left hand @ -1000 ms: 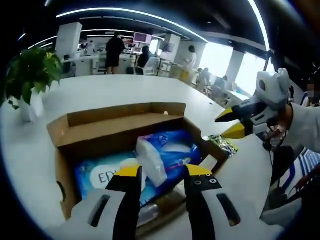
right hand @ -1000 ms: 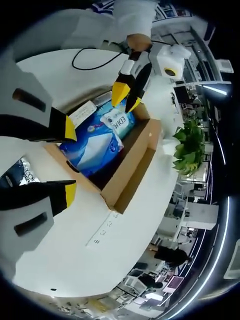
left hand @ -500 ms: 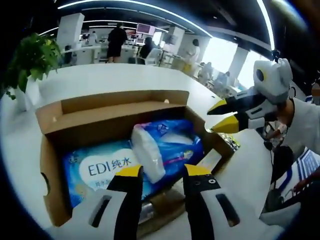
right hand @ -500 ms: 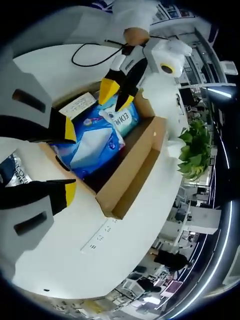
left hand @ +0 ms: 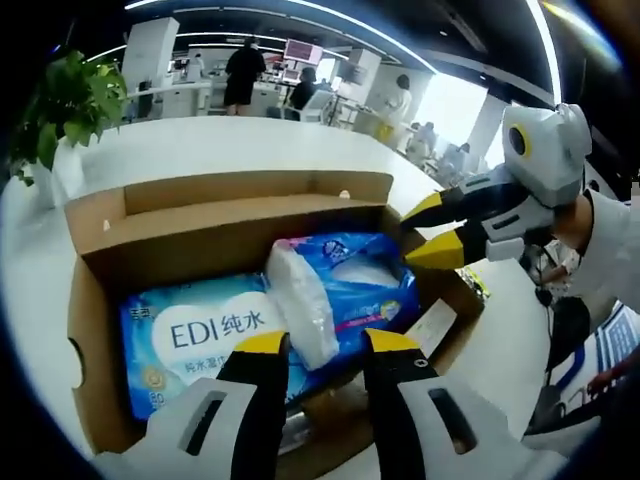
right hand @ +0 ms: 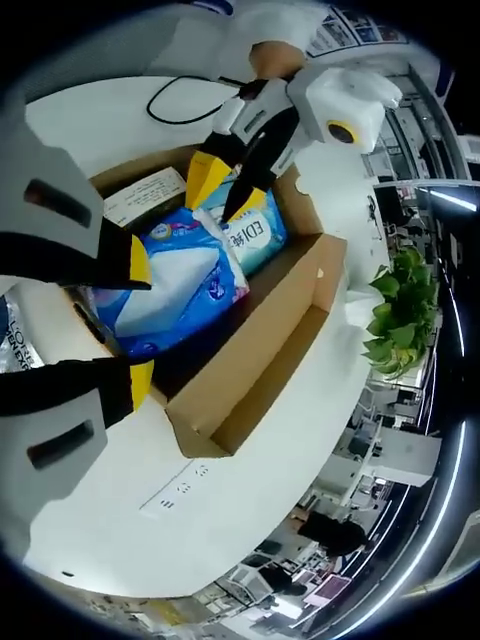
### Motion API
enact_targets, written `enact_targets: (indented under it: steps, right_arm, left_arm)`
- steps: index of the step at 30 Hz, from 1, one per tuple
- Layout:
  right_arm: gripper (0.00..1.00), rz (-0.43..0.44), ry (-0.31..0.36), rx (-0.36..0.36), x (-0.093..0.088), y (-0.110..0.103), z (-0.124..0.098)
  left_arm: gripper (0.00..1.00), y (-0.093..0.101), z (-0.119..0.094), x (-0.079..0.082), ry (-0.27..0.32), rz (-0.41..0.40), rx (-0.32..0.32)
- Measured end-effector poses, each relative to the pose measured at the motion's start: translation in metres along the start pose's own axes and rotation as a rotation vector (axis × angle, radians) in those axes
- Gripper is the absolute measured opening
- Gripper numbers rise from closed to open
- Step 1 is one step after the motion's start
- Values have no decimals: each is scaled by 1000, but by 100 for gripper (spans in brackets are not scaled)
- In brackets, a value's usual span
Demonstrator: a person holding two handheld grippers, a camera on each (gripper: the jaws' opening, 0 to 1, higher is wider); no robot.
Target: Operate the shoe box by opening the lid, removing the specified soft item, and placing it in the target area until the item is outside and the box remains undamaged.
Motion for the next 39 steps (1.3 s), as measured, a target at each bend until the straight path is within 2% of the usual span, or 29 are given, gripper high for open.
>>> enact_targets:
  steps: [6, 10, 19, 23, 29, 39]
  right_arm:
    - [20, -53, -3, -1, 2, 0, 10]
    - [18, -63, -8, -3, 3, 1, 15]
    - [0, -114, -27, 0, 1, 2, 18]
    - [0, -118, -17, -5, 3, 2, 18]
    - [0, -122, -7, -4, 6, -1, 19]
    - [0, -134, 27, 4, 20, -10, 17]
  left_arm:
    - [28, -2, 5, 1, -5, -17, 6]
    - [21, -4, 7, -1, -17, -17, 16]
    - [15, -6, 9, -1, -20, -12, 34]
    - [7, -9, 8, -1, -21, 16, 53]
    - [0, -11, 6, -2, -25, 14, 53]
    - [0, -17, -2, -1, -20, -10, 64]
Point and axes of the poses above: the point that each gripper's makers call its tool centre point, and the gripper's own axes: z roughly forward along the fingers, y roughly to its right, x roughly out of its top, the point moved 3 cm from there along -z, roughly backward along the fingers, and after that the axes turned 4 degrees about z, right-handed, at the moved point
